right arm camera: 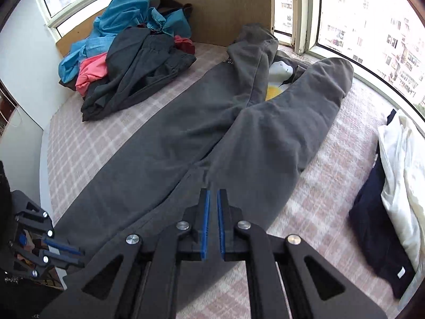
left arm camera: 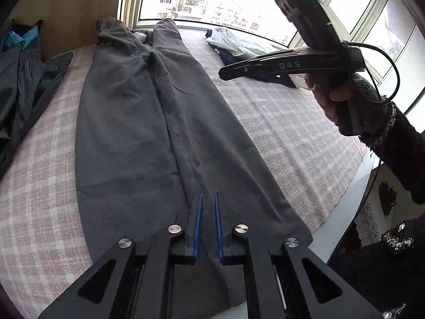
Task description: Fold clothes
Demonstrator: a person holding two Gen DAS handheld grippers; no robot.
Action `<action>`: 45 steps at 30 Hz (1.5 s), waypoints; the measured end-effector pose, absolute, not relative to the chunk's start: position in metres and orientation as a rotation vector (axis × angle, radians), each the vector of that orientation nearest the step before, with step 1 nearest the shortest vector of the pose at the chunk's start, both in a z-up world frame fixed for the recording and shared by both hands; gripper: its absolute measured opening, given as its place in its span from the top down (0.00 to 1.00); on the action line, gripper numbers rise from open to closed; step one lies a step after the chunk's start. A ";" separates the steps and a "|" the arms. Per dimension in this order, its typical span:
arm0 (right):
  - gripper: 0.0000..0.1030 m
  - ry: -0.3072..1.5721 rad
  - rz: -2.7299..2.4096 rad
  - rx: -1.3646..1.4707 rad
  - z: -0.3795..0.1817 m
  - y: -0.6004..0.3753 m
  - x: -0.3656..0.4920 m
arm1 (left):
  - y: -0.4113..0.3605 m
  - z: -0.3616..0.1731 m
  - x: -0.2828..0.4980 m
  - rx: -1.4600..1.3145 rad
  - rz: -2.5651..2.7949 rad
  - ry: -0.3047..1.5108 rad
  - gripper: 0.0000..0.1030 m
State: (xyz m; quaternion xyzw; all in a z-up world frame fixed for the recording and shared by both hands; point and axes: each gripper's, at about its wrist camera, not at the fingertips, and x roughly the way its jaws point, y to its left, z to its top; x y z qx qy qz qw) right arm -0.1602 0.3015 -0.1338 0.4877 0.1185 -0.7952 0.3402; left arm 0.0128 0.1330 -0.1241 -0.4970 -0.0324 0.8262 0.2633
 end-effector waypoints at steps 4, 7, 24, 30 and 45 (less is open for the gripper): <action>0.94 0.309 -1.991 1.302 -0.163 0.274 -0.199 | 0.159 -0.137 -0.015 -1.365 2.208 -0.052 0.93; 0.93 0.415 -1.976 1.243 -0.170 0.255 -0.194 | 0.165 -0.157 -0.024 -1.449 2.173 -0.038 0.93; 0.50 -0.095 -2.102 1.335 -0.140 0.384 -0.056 | 0.039 -0.144 0.045 -1.684 2.296 -0.172 0.84; 0.50 -0.382 -2.250 1.589 -0.182 0.426 0.068 | 0.015 -0.156 0.058 -1.707 2.189 -0.151 0.68; 0.50 -0.095 -2.312 1.620 -0.194 0.354 0.117 | 0.027 -0.175 0.059 -1.614 1.958 -0.076 0.55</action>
